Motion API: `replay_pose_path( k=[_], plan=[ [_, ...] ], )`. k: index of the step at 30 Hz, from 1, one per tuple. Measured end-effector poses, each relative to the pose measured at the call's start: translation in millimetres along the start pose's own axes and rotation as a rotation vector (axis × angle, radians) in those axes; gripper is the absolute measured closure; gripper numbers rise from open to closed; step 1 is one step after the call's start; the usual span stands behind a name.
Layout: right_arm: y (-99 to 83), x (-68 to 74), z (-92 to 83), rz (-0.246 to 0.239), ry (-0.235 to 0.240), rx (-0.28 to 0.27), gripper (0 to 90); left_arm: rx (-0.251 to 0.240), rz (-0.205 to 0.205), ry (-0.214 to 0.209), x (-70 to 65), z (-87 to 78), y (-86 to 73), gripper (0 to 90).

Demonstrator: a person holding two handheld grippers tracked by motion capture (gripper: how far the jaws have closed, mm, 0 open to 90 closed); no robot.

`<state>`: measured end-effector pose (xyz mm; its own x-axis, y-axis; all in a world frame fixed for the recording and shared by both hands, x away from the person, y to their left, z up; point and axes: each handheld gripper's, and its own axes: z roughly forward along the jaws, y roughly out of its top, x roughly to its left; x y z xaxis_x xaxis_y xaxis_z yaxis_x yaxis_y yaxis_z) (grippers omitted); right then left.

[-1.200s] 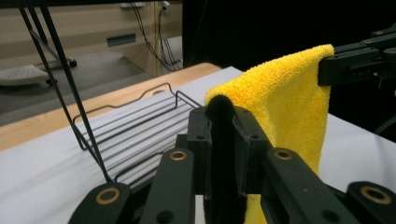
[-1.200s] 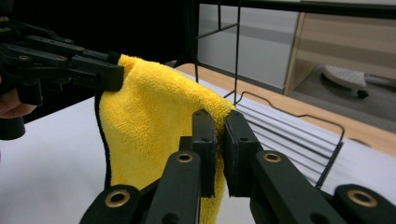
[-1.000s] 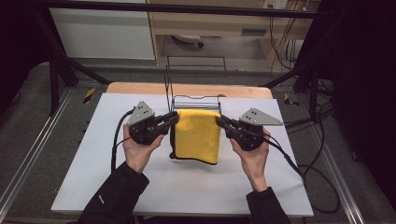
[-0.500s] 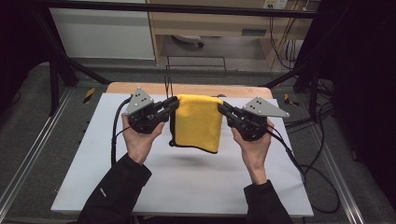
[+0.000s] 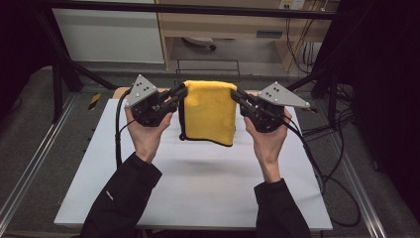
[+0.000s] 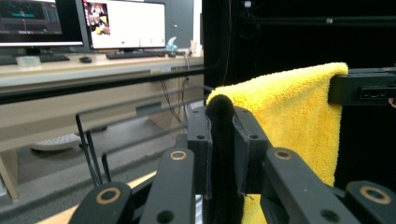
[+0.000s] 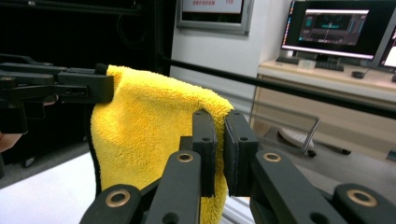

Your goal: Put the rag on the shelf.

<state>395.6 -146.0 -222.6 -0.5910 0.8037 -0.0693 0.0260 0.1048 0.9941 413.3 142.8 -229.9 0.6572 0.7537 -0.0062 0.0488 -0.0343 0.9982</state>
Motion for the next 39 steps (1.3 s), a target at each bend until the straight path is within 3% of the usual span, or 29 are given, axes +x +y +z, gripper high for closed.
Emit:
replay_pose_path(
  k=[12,22,39],
  plan=[
    [34.0,-5.5,6.3,-0.038,-0.035,-0.056,84.6,-0.063,0.017,0.02,4.9,5.0,34.1,78.7],
    [63.2,-11.3,13.2,-0.041,-0.054,-0.103,84.5,-0.105,0.037,0.037,8.8,9.7,59.7,78.7],
    [86.7,-20.7,29.2,-0.051,-0.075,-0.143,84.6,-0.135,0.05,0.067,21.0,21.1,90.4,78.7]
  ],
)
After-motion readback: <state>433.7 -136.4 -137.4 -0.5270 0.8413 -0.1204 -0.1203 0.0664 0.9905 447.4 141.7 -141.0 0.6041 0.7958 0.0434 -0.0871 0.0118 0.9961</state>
